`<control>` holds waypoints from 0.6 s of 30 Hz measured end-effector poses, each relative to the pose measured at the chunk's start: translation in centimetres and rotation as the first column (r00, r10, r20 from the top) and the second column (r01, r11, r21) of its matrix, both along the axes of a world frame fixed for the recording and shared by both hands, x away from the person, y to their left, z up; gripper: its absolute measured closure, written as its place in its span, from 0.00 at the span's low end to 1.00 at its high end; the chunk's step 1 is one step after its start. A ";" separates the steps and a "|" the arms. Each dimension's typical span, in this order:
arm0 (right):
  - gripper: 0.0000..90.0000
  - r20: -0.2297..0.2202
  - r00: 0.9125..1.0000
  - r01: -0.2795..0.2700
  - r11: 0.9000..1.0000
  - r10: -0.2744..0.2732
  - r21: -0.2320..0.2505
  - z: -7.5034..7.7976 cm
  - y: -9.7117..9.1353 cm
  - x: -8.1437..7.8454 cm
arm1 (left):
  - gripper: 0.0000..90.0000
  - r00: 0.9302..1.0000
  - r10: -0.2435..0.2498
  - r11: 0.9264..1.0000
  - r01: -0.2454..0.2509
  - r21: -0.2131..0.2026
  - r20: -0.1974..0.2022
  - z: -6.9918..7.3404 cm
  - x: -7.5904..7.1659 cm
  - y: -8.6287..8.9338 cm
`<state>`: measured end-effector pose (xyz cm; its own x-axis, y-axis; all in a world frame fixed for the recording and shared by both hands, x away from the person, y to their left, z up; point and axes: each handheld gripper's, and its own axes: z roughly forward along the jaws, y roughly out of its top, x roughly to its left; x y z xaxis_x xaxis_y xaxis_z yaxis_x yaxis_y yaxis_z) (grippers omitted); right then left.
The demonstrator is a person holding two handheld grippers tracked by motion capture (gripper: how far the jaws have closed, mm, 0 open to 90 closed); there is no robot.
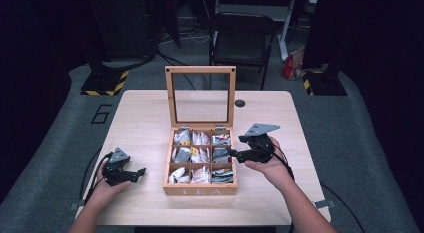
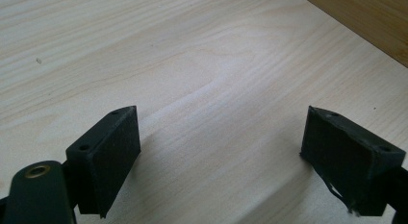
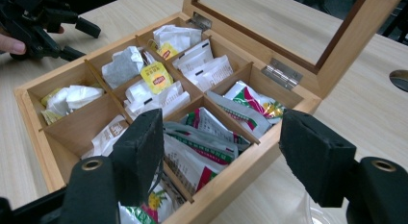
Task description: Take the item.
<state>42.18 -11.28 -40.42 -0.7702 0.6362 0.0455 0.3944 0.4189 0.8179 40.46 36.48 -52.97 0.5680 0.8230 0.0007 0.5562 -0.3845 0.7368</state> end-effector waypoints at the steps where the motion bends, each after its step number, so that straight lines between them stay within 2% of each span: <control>1: 0.36 -0.005 1.000 -0.001 1.000 0.001 0.003 0.1 0.3 0.1 | 0.15 1.000 0.005 1.000 -0.005 -0.004 0.008 -0.1 0.0 0.0; 14: 0.42 0.004 0.999 -0.049 0.999 0.049 -0.005 0.5 2.9 1.5 | 0.15 1.000 0.003 1.000 -0.003 -0.002 0.007 -0.1 0.0 0.0; 18: 0.42 -0.005 0.998 -0.059 0.998 0.059 -0.005 0.4 3.5 1.7 | 0.15 1.000 -0.002 1.000 0.002 0.007 0.010 0.0 0.0 0.0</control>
